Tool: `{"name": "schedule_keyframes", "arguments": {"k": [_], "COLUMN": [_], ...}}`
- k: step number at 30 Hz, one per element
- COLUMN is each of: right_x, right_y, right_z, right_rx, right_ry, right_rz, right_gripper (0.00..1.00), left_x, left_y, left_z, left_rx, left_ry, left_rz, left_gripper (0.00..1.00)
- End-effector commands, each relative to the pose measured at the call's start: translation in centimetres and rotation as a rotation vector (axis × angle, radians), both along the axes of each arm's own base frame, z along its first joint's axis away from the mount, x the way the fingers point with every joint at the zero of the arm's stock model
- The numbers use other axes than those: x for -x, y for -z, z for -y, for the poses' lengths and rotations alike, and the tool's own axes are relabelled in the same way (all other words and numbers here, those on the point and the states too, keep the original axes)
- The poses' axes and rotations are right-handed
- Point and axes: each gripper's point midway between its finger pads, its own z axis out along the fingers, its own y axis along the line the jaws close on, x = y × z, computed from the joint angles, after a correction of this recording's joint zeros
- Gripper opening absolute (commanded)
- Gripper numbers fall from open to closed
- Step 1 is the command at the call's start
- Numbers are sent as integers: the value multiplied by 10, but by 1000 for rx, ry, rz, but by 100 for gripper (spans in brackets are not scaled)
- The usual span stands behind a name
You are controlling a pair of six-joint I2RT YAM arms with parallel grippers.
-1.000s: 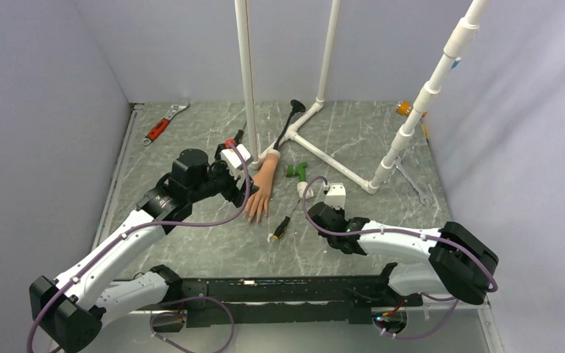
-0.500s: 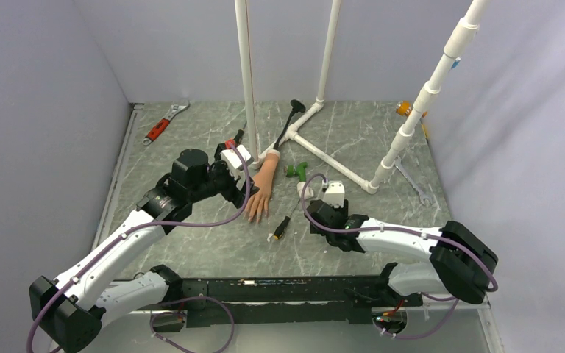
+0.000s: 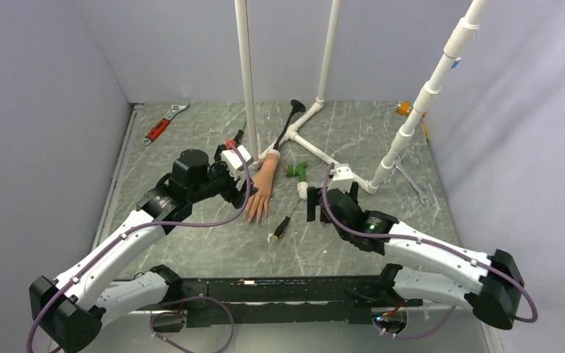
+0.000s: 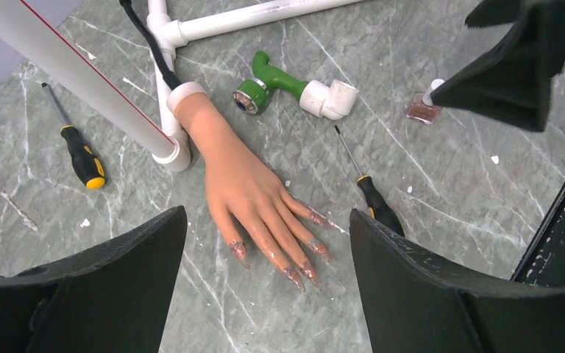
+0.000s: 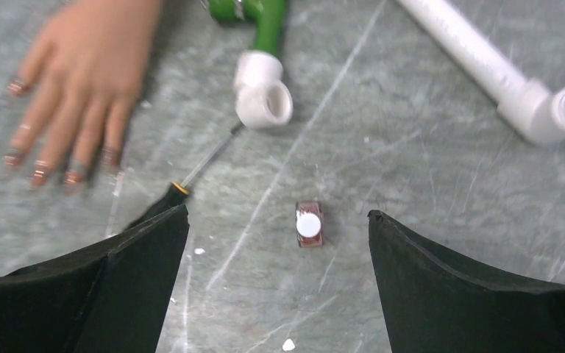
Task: Paint the nails
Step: Reset both arms
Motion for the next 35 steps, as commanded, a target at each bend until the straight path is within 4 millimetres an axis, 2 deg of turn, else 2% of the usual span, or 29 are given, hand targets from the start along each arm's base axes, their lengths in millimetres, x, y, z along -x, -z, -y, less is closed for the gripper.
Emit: {"name": "schedule_keyframes", "arguments": {"k": [1, 5, 9, 16, 21, 30, 35], "right_x": [-8, -10, -9, -8, -4, -4, -6], "right_y": [-65, -93, -103, -109, -111, -118, -109], "right_z": [-12, -10, -12, 0, -4, -6, -8], "right_rx": [-54, -113, -140, -176, -210, -238, -247], "right_ry": [-104, -79, -91, -51, -78, -78, -52], "right_rz": [153, 208, 226, 270, 276, 284, 258], "right_gripper": [93, 93, 95, 97, 100, 100, 100], "left_x": [-2, -2, -3, 0, -4, -2, -3], "left_y": [-30, -27, -28, -35, -45, -50, -53], "left_z": [3, 4, 2, -1, -12, -12, -16], "left_rx": [38, 30, 24, 37, 65, 71, 82], "left_ry": [9, 14, 1, -8, -76, -68, -92], "left_rz": [75, 68, 78, 109, 160, 166, 182], "left_gripper": [82, 81, 81, 85, 99, 99, 99]}}
